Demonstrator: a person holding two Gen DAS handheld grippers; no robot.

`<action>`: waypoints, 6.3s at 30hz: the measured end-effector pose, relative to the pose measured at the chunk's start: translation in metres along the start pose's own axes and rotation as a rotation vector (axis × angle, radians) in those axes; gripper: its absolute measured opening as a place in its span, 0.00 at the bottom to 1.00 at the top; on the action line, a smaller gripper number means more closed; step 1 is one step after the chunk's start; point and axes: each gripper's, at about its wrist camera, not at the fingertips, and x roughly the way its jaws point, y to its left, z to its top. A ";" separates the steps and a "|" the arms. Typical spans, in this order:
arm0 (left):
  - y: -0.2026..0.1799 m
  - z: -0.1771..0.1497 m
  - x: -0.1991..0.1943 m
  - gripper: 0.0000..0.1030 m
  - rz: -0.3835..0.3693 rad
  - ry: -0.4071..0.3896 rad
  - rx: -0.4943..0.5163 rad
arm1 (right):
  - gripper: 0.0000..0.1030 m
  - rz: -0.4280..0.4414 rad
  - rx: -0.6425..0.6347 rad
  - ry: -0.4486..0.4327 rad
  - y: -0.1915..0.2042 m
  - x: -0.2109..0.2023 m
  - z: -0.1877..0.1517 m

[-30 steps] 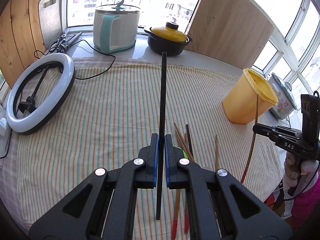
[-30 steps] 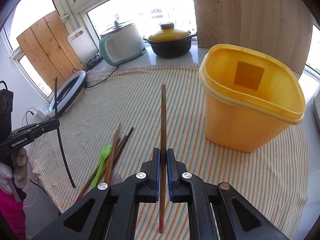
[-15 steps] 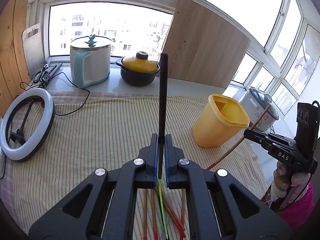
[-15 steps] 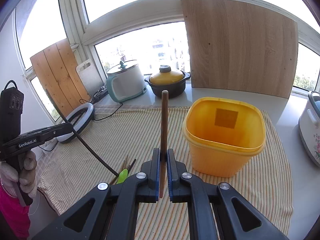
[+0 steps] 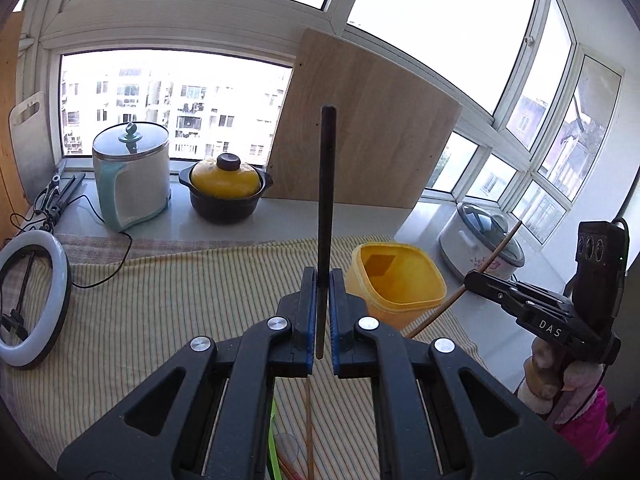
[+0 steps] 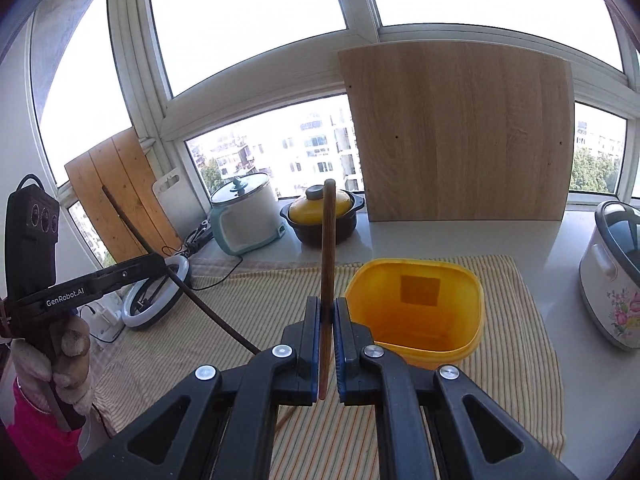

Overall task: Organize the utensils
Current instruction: 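Lift both chopsticks and carry them over the yellow container, then open both tools to drop the chopsticks into the yellow container, then grasp the green spoon with the left tool while the right tool grasps a wooden chopstick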

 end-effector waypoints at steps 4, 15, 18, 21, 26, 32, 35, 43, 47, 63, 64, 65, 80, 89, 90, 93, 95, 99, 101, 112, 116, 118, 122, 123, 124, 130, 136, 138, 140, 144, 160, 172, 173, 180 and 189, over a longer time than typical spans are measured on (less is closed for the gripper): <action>-0.016 0.016 0.002 0.03 -0.026 -0.025 0.018 | 0.04 0.031 0.050 -0.027 -0.014 -0.008 0.012; -0.051 0.044 0.015 0.03 -0.073 -0.065 0.048 | 0.04 -0.008 0.125 -0.146 -0.046 -0.035 0.041; -0.060 0.047 0.022 0.03 -0.074 -0.062 0.064 | 0.04 -0.040 0.131 -0.160 -0.054 -0.035 0.045; -0.067 0.051 0.031 0.03 -0.078 -0.056 0.068 | 0.04 -0.082 0.127 -0.165 -0.060 -0.030 0.046; -0.075 0.058 0.044 0.03 -0.080 -0.053 0.063 | 0.04 -0.129 0.120 -0.147 -0.068 -0.017 0.042; -0.086 0.069 0.055 0.03 -0.078 -0.067 0.068 | 0.04 -0.145 0.128 -0.110 -0.078 -0.004 0.033; -0.091 0.071 0.067 0.03 -0.060 -0.062 0.081 | 0.04 -0.155 0.129 -0.093 -0.082 0.003 0.029; -0.085 0.053 0.107 0.03 -0.048 0.008 0.068 | 0.04 -0.163 0.125 -0.050 -0.085 0.018 0.019; -0.080 0.038 0.122 0.03 -0.031 0.048 0.073 | 0.04 -0.158 0.126 -0.036 -0.087 0.024 0.014; -0.083 0.008 0.126 0.03 -0.032 0.102 0.110 | 0.09 -0.160 0.145 -0.005 -0.087 0.035 0.007; -0.084 0.008 0.126 0.03 -0.034 0.104 0.115 | 0.09 -0.163 0.144 -0.006 -0.086 0.034 0.007; -0.085 0.007 0.125 0.03 -0.036 0.107 0.120 | 0.14 -0.163 0.142 -0.007 -0.085 0.033 0.007; -0.071 -0.001 0.088 0.22 -0.021 0.067 0.127 | 0.26 -0.186 0.104 -0.058 -0.060 0.010 0.007; -0.041 -0.010 0.054 0.22 -0.011 0.043 0.096 | 0.28 -0.157 0.081 -0.078 -0.034 -0.007 0.002; -0.036 -0.012 0.049 0.22 -0.018 0.040 0.083 | 0.28 -0.153 0.078 -0.080 -0.031 -0.010 0.001; -0.019 -0.017 0.035 0.22 -0.005 0.026 0.061 | 0.30 -0.132 0.062 -0.082 -0.019 -0.016 -0.002; -0.009 -0.022 0.028 0.22 0.028 0.031 0.069 | 0.31 -0.117 0.043 -0.076 -0.010 -0.018 -0.005; 0.014 -0.038 0.022 0.22 0.076 0.067 0.072 | 0.38 -0.083 0.029 -0.048 0.005 -0.015 -0.015; 0.024 -0.049 0.020 0.22 0.090 0.097 0.067 | 0.41 -0.060 0.033 -0.023 0.010 -0.009 -0.022; 0.068 -0.110 0.028 0.22 0.132 0.266 0.031 | 0.41 0.004 0.056 0.181 0.024 0.050 -0.066; 0.077 -0.126 0.032 0.22 0.130 0.306 0.013 | 0.41 0.011 0.062 0.257 0.028 0.074 -0.083; 0.078 -0.133 0.034 0.22 0.126 0.324 0.010 | 0.41 0.018 0.071 0.300 0.029 0.087 -0.091; 0.076 -0.145 0.037 0.22 0.102 0.357 0.008 | 0.41 0.041 0.117 0.382 0.030 0.110 -0.108; 0.074 -0.148 0.038 0.22 0.092 0.367 0.008 | 0.40 0.043 0.125 0.398 0.030 0.114 -0.112; 0.073 -0.150 0.039 0.22 0.080 0.375 0.009 | 0.40 0.042 0.129 0.410 0.030 0.119 -0.115; 0.066 -0.163 0.047 0.22 0.032 0.423 0.000 | 0.35 0.059 0.188 0.492 0.028 0.145 -0.129; 0.063 -0.169 0.058 0.22 0.019 0.453 -0.004 | 0.26 0.046 0.216 0.552 0.031 0.165 -0.136; 0.063 -0.170 0.061 0.22 0.011 0.461 -0.011 | 0.23 0.035 0.215 0.567 0.034 0.171 -0.136; 0.064 -0.171 0.066 0.22 0.011 0.470 -0.018 | 0.21 0.027 0.215 0.580 0.037 0.177 -0.137; 0.066 -0.174 0.074 0.17 -0.001 0.488 -0.039 | 0.19 0.018 0.200 0.598 0.042 0.183 -0.138; 0.062 -0.179 0.098 0.16 0.016 0.549 -0.026 | 0.18 -0.003 0.196 0.632 0.044 0.192 -0.136; 0.060 -0.175 0.105 0.05 0.030 0.531 -0.009 | 0.19 -0.041 0.130 0.661 0.055 0.201 -0.131; 0.061 -0.175 0.106 0.04 0.029 0.529 -0.011 | 0.18 -0.047 0.116 0.665 0.057 0.202 -0.131; 0.070 -0.176 0.102 0.04 0.026 0.508 -0.029 | 0.08 -0.078 0.013 0.667 0.070 0.209 -0.130; 0.077 -0.174 0.087 0.04 0.023 0.478 -0.052 | 0.04 -0.031 0.065 0.652 0.061 0.204 -0.128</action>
